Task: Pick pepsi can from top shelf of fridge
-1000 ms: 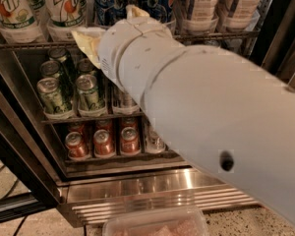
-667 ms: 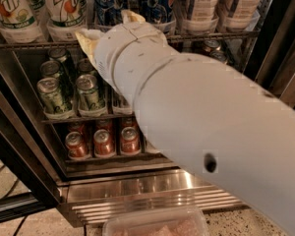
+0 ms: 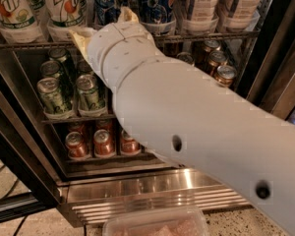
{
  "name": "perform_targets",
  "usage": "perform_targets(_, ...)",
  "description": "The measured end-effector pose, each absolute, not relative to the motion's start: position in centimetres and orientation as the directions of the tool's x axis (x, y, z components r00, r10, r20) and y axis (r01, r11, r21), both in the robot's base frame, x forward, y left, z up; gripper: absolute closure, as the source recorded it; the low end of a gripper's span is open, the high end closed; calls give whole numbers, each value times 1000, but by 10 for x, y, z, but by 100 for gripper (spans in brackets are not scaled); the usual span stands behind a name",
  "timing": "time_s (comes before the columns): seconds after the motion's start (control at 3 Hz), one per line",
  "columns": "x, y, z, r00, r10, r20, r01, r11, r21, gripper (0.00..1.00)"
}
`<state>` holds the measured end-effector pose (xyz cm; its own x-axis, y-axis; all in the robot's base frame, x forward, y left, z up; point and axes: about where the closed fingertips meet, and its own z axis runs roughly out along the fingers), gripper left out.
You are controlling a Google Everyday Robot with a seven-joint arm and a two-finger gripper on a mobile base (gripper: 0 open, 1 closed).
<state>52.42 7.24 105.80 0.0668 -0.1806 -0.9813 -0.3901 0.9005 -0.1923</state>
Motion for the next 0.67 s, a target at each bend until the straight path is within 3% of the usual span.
perform_targets(0.67, 543, 72, 1057, 82, -183, -980, -344, 917, -200, 36)
